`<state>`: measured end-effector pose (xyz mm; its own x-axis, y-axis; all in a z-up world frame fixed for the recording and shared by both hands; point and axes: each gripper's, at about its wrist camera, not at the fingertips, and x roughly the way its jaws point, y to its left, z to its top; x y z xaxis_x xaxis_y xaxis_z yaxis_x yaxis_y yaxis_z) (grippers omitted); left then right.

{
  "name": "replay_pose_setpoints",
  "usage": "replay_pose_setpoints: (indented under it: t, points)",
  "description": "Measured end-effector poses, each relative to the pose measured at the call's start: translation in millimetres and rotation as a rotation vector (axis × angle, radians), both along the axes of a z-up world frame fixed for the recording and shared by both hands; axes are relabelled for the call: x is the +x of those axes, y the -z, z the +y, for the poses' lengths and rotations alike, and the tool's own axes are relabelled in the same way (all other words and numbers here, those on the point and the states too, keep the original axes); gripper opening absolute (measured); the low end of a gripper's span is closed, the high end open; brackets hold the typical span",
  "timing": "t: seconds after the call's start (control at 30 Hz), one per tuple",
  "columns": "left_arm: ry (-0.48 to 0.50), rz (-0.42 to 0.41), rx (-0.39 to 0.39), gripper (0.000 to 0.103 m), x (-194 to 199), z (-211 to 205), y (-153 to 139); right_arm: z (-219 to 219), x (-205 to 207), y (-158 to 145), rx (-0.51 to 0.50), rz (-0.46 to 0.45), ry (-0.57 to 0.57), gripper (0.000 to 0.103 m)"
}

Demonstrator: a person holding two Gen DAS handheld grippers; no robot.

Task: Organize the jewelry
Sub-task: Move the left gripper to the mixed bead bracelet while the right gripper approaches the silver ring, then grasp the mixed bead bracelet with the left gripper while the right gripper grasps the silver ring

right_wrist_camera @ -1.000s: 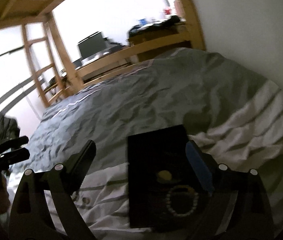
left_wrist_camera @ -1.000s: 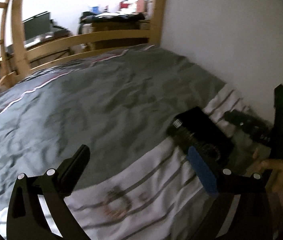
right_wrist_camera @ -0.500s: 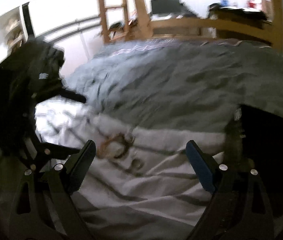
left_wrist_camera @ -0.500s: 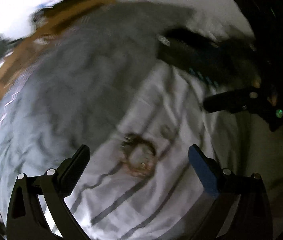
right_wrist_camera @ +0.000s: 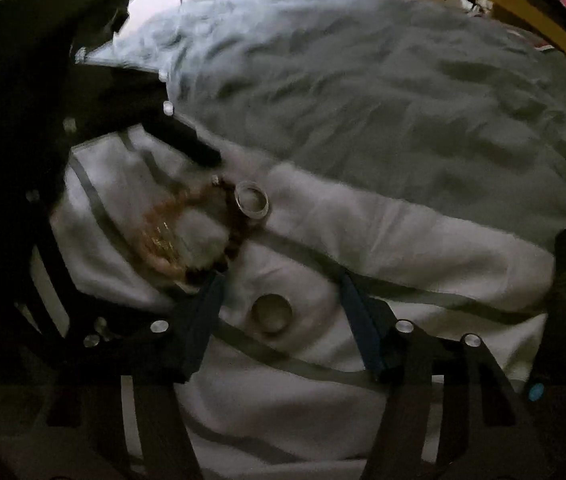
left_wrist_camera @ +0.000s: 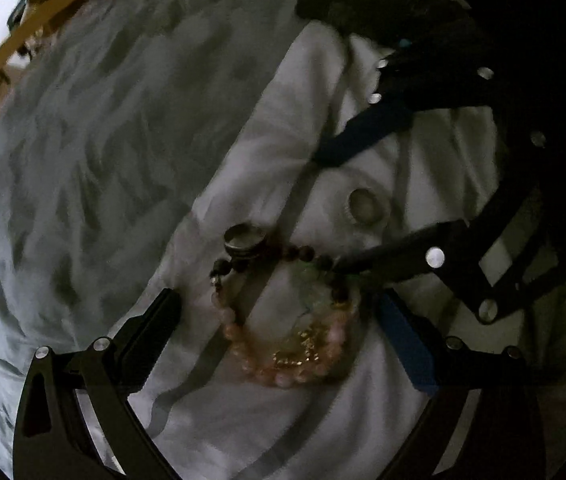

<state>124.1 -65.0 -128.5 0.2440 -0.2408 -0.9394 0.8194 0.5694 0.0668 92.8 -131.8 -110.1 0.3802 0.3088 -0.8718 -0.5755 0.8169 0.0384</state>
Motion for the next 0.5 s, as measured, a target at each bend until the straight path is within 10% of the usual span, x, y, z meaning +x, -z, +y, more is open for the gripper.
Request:
replay_pose_setpoints:
  t: [0.27, 0.5]
  points:
    - [-0.115, 0.097, -0.116, 0.052, 18.4, 21.9, -18.4, -28.1, 10.2, -2.7, 0.062, 0.078, 0.098, 0.023]
    - [-0.151, 0.022, -0.115, 0.025, 14.7, 22.5, -29.5, -24.5, 4.1, -7.5, 0.032, 0.041, 0.115, 0.02]
